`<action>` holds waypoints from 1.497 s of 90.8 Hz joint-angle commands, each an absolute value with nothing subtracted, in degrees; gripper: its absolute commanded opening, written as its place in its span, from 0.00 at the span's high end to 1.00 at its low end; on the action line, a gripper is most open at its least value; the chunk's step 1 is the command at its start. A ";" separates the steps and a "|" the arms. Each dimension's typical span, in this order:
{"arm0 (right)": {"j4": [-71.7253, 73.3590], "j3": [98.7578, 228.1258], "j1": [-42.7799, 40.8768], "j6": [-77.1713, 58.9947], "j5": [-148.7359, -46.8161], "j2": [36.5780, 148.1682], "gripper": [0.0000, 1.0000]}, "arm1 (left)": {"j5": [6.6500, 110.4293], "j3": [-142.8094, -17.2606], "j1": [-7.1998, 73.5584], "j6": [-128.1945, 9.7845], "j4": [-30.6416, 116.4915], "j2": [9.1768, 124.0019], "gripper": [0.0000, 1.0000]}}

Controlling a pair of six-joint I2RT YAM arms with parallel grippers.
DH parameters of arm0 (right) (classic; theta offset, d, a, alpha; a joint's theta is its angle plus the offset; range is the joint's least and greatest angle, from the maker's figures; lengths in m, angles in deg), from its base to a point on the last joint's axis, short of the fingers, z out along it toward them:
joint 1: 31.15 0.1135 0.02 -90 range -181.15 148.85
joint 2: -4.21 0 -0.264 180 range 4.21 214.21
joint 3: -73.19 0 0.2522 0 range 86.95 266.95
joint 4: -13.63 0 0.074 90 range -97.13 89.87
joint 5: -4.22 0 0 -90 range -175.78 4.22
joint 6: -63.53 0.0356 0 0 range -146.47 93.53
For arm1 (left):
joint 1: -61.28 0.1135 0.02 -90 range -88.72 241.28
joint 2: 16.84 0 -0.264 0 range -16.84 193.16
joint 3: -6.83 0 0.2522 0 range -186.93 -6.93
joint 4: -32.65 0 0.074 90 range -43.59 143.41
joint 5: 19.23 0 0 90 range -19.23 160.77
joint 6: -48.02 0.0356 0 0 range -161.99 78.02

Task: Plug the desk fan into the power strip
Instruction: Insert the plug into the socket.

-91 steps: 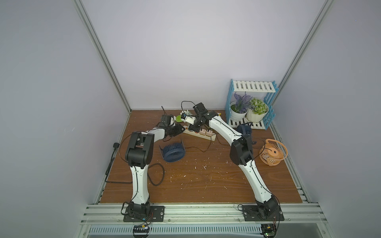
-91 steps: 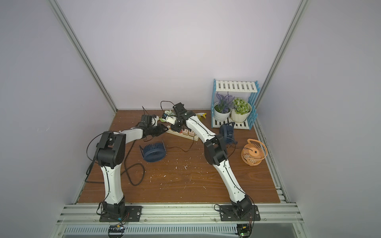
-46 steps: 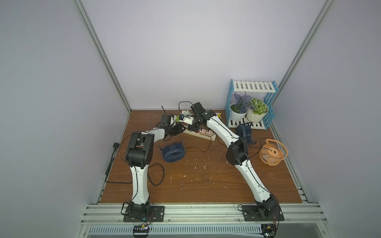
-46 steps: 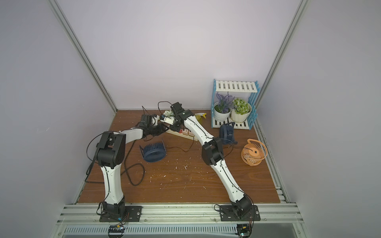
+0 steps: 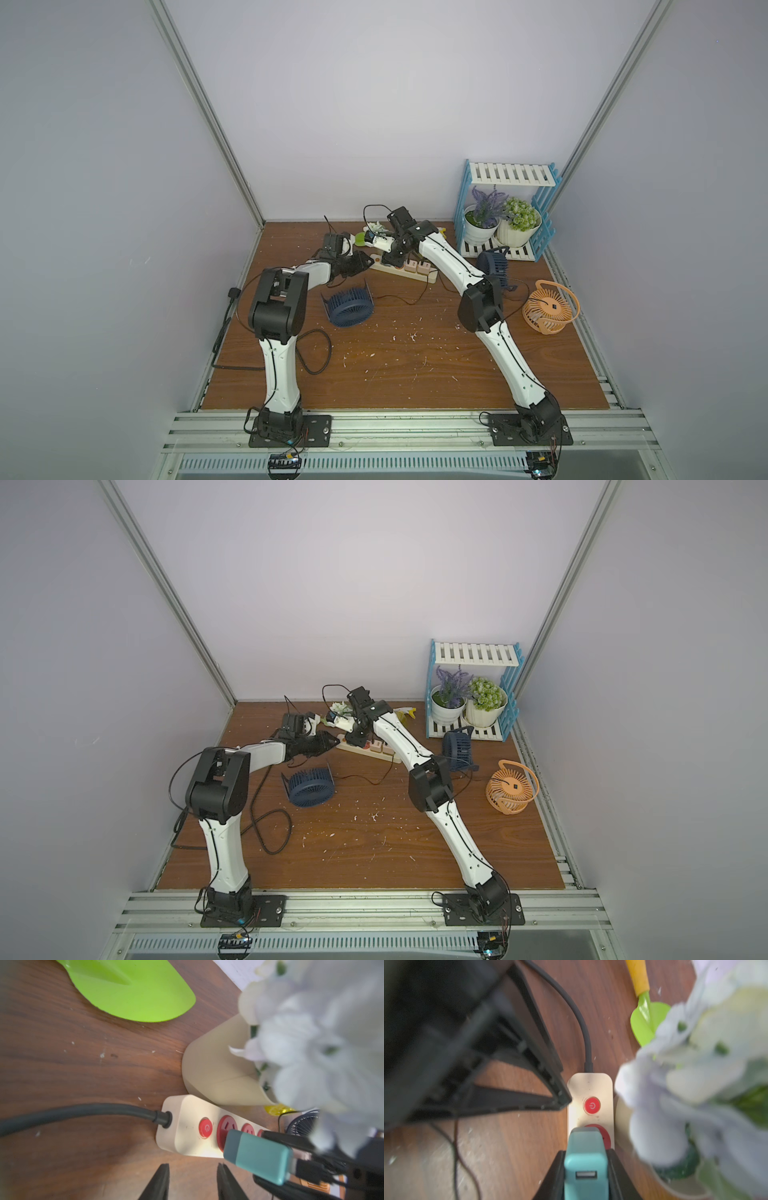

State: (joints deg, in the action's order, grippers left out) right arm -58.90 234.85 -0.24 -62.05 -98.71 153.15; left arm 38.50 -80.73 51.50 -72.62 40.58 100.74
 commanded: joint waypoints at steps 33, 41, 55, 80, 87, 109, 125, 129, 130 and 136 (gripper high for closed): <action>-72.48 225.40 -1.40 -61.18 -94.91 145.41 1.00 | 35.61 -75.23 48.73 -71.55 40.10 91.87 0.59; -71.94 226.95 -1.53 -62.72 -92.45 147.41 1.00 | 35.39 -75.26 47.92 -71.90 40.07 92.37 0.59; -70.19 229.90 -1.78 -65.98 -87.04 152.67 1.00 | 34.47 -76.11 47.11 -72.60 39.42 93.81 0.59; -70.58 234.05 -4.66 -69.23 -85.00 159.37 1.00 | 33.38 -78.12 46.78 -73.27 38.88 96.28 0.59; -71.88 234.22 -5.05 -69.97 -83.24 160.76 1.00 | 33.24 -78.66 46.72 -73.27 38.90 96.78 0.59; -70.94 232.94 -6.15 -71.60 -80.72 163.00 1.00 | 32.71 -80.09 46.25 -73.54 38.87 98.23 0.59; -72.11 237.25 -6.41 -70.85 -81.10 166.30 1.00 | 32.96 -80.27 45.83 -73.60 38.88 98.55 0.59; -72.29 237.17 -6.37 -70.97 -80.90 166.16 1.00 | 33.01 -80.15 45.88 -73.65 38.77 98.55 0.59; -72.34 237.08 -6.37 -71.04 -80.88 166.13 1.00 | 33.04 -80.10 45.85 -73.68 38.81 98.56 0.59; -72.01 236.51 -6.28 -71.77 -80.44 165.98 1.00 | 32.98 -79.95 45.77 -73.92 38.55 98.49 0.59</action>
